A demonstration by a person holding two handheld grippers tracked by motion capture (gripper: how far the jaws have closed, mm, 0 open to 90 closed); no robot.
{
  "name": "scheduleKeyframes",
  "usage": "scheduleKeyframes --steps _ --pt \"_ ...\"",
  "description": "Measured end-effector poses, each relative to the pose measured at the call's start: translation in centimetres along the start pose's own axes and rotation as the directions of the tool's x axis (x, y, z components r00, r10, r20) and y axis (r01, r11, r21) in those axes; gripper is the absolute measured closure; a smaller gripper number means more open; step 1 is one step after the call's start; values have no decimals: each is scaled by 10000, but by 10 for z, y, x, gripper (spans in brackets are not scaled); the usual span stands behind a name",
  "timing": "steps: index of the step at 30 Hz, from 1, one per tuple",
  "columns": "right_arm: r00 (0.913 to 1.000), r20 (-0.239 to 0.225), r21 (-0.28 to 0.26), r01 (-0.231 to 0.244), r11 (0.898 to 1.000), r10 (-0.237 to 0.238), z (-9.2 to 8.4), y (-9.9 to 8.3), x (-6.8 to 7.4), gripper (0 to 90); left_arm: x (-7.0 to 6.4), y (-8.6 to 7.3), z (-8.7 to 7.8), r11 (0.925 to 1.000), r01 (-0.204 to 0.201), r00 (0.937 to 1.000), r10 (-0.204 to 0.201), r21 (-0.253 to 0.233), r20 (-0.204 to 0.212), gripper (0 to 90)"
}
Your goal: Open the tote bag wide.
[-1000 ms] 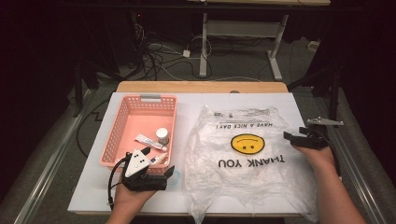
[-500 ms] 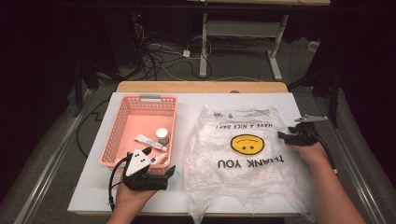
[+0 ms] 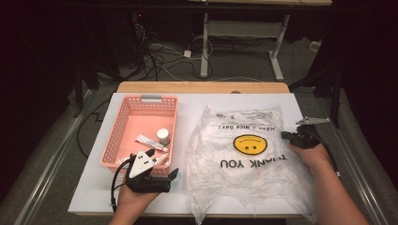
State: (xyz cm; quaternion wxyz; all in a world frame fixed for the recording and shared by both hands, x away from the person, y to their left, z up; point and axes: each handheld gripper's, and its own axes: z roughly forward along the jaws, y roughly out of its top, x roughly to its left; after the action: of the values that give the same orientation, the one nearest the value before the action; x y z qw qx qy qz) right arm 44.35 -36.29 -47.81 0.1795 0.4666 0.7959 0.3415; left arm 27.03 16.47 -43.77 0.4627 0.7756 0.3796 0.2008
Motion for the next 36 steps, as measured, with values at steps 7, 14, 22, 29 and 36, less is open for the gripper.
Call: scheduleKeyframes --steps 7,14,22,29,36 --pt "9864 1028 -1162 -1159 9864 1280 -14 5 -18 900 0 1 -2 9999 -2 10000 3 -133 33 0" --pt "9334 2369 -1956 -2260 9543 2696 -31 -3 -49 900 2 2 -4 9997 32 10000 -31 -237 35 0" --pt "9464 2136 -1762 -2068 9624 2425 -47 -15 -33 736 2 2 -3 9997 2 9999 0 -228 105 0" --pt "9700 1786 -2378 -1199 9639 1648 -88 -26 8 450 2 3 -6 9993 -38 9999 43 -366 129 0" --pt "9764 1660 -2450 -946 9649 1378 -124 -64 42 364 -1 3 -5 9993 -111 9996 120 -361 257 0"
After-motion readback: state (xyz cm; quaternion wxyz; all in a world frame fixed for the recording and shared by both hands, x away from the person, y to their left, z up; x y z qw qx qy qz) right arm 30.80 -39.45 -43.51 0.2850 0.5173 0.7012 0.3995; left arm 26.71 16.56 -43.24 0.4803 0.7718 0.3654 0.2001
